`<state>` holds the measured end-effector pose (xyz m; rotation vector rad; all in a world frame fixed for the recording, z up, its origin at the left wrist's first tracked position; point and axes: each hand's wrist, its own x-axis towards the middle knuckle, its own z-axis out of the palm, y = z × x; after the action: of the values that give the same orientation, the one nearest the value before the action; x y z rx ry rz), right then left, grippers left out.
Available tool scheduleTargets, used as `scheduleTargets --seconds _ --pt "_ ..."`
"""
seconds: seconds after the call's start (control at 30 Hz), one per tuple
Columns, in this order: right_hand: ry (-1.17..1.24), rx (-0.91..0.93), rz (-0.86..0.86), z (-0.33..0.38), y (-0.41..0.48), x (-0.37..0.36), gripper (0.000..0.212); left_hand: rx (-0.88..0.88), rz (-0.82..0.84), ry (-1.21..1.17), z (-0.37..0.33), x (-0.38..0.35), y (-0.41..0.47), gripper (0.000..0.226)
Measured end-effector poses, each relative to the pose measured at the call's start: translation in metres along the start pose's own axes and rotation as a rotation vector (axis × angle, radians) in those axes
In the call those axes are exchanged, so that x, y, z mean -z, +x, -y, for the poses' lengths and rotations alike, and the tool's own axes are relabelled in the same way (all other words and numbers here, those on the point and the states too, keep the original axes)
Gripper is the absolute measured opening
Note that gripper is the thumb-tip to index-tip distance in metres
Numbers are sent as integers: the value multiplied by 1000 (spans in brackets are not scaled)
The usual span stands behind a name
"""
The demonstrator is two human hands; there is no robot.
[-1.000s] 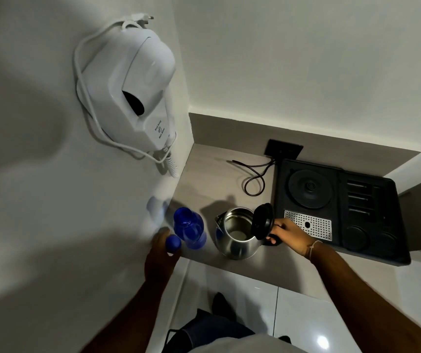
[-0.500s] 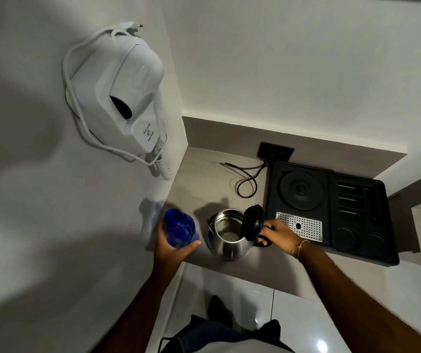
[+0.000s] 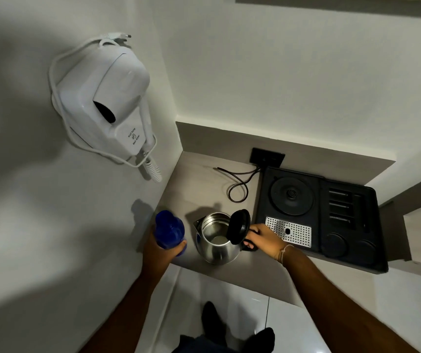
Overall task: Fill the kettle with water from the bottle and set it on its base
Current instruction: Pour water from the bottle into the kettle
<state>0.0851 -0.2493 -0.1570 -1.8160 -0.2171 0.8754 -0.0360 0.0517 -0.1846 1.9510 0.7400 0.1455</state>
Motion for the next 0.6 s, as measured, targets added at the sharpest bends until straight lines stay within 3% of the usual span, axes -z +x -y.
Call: scheduleTargets --seconds 0.07,0.13,0.2,0.27,0.5,0.6 --pt "15 7 12 0 0 1 43 -43 -1 65 -2 3 -6 64" --pt "30 15 16 0 -1 1 44 -115 -24 141 -5 6 -13 78" --pt "35 12 21 -1 0 1 40 -195 -20 205 -8 6 -20 70" --pt "29 6 30 -5 0 2 38 -201 11 197 -16 9 -26 66" --pt "34 15 24 0 -2 1 39 -304 111 217 -39 21 -39 86" --pt "38 18 25 -2 -1 1 39 -284 129 219 -37 22 -41 76"
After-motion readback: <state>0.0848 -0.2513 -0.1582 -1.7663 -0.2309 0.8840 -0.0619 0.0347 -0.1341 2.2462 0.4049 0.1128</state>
